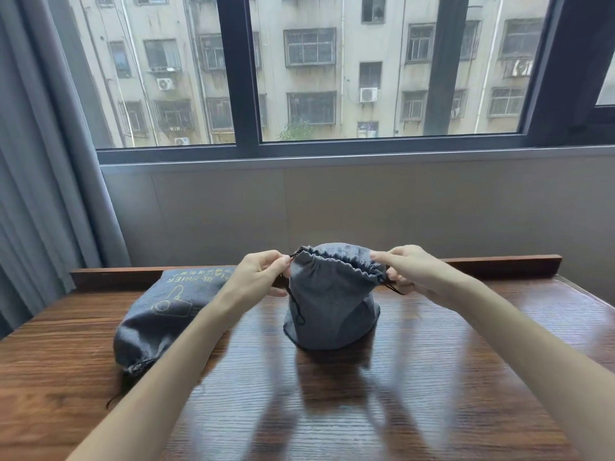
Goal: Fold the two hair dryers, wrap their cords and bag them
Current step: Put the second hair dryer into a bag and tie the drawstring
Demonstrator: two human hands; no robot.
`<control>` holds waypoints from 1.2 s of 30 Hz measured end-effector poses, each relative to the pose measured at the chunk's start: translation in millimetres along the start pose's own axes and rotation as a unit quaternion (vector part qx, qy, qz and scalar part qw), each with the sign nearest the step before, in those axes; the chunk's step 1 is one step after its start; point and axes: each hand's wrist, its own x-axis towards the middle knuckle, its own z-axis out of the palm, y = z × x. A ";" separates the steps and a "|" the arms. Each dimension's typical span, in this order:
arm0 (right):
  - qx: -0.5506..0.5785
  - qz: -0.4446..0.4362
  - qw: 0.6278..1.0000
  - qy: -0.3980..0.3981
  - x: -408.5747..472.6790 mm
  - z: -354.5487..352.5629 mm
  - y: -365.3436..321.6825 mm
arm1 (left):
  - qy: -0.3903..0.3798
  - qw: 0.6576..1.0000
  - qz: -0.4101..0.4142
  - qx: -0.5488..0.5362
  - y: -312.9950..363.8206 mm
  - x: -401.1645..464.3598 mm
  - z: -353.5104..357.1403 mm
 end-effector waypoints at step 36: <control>-0.070 -0.127 0.978 -0.152 -37.9 15.8 53.7 | -0.120 0.993 0.001 -0.007 -32.6 -33.9 0.9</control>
